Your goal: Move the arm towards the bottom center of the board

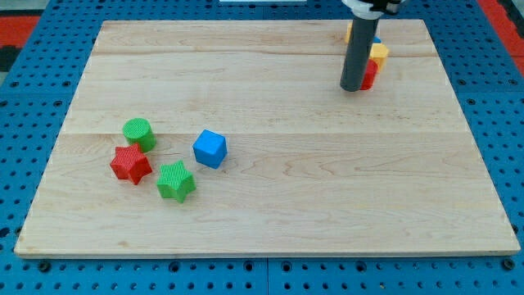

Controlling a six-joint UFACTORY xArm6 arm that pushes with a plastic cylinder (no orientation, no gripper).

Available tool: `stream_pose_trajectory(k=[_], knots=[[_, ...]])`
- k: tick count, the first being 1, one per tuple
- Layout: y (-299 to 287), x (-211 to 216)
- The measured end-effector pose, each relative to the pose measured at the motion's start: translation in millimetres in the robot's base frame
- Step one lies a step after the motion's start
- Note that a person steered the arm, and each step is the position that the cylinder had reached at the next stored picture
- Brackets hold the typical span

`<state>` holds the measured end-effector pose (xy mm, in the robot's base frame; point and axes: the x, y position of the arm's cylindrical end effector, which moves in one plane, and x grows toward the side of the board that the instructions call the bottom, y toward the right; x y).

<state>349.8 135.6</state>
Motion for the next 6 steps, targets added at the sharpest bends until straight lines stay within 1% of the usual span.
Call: stream_pose_trajectory(k=[1, 2, 3, 4, 6], knots=[[-20, 1], [-62, 36], [-102, 85], [-131, 109], [-119, 115]])
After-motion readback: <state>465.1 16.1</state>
